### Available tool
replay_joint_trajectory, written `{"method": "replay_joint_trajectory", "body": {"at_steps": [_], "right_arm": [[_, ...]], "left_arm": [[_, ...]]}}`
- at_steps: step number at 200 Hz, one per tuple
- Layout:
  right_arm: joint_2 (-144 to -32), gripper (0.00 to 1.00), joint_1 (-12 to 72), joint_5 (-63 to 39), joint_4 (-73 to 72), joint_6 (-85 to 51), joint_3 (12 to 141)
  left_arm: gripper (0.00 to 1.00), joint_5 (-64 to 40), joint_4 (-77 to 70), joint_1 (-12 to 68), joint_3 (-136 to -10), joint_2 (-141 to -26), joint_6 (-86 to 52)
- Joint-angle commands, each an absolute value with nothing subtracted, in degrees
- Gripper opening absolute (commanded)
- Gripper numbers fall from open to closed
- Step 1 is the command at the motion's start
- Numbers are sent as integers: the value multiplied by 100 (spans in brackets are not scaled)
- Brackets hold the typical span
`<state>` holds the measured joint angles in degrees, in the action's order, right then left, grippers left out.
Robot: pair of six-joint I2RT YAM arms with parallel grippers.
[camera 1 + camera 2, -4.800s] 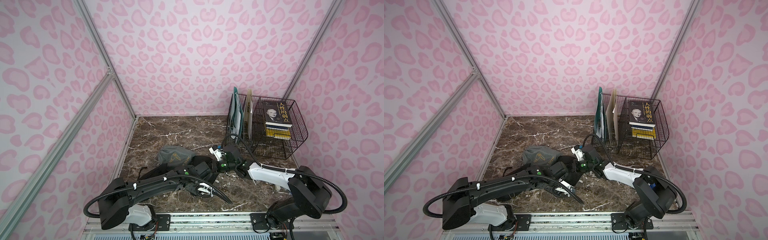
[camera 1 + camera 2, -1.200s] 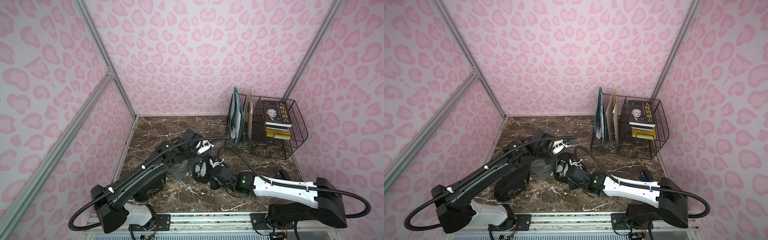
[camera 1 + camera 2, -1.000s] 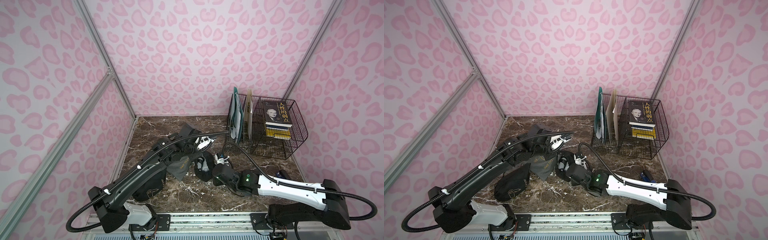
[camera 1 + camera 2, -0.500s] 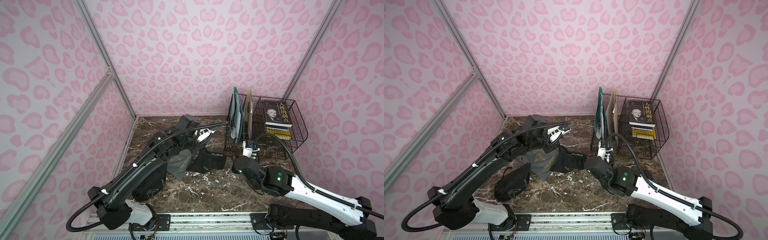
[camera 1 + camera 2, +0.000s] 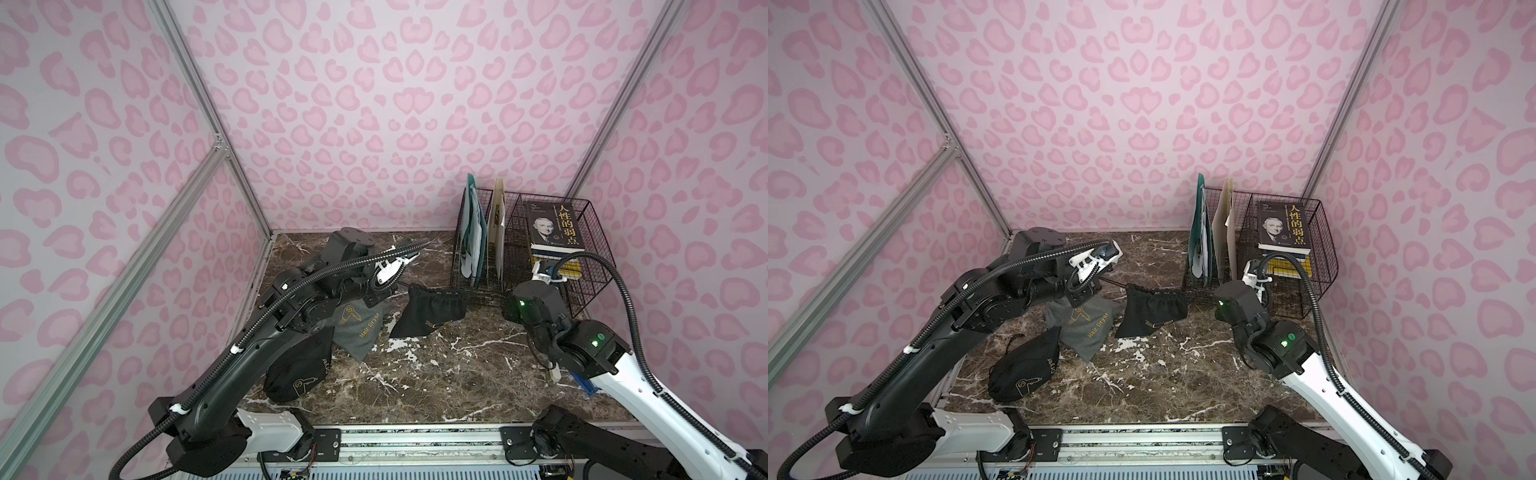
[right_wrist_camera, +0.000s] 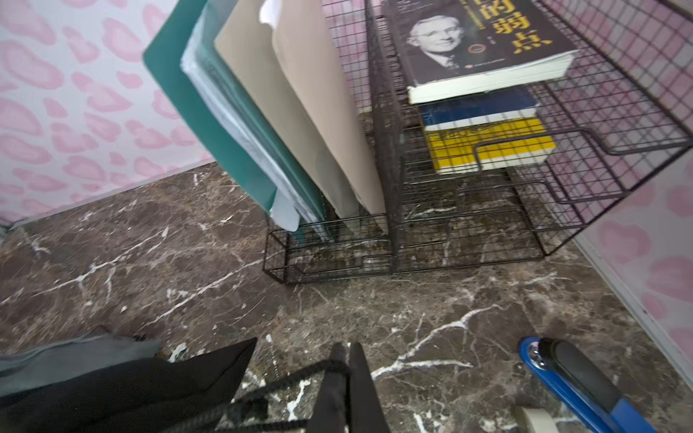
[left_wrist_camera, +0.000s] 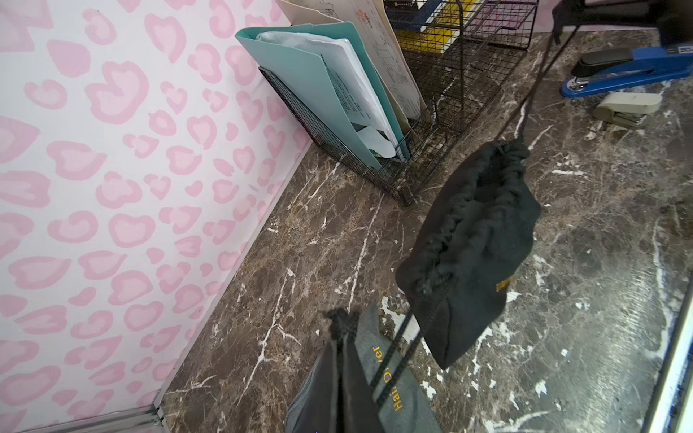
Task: Pack away hair dryers
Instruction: Pull the drawstrings on both sides of the drawstring bag.
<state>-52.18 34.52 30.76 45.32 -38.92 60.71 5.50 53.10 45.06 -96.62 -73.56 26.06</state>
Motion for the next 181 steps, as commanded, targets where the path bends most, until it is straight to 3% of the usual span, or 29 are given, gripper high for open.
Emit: {"method": "replay_joint_trajectory", "body": {"at_steps": [1, 94, 181], "right_arm": [[-5147, 0, 2974, 3071, 4470, -3406, 5979], [-4913, 0, 802, 2097, 3989, -2459, 5439], [-4961, 0, 208, 1706, 3767, -2231, 5262]], "left_arm": [[2, 493, 5553, 4483, -9519, -7133, 2591], [2, 852, 5672, 4474, -8090, -6041, 2850], [2, 950, 5616, 4326, -7552, -5695, 2917]]}}
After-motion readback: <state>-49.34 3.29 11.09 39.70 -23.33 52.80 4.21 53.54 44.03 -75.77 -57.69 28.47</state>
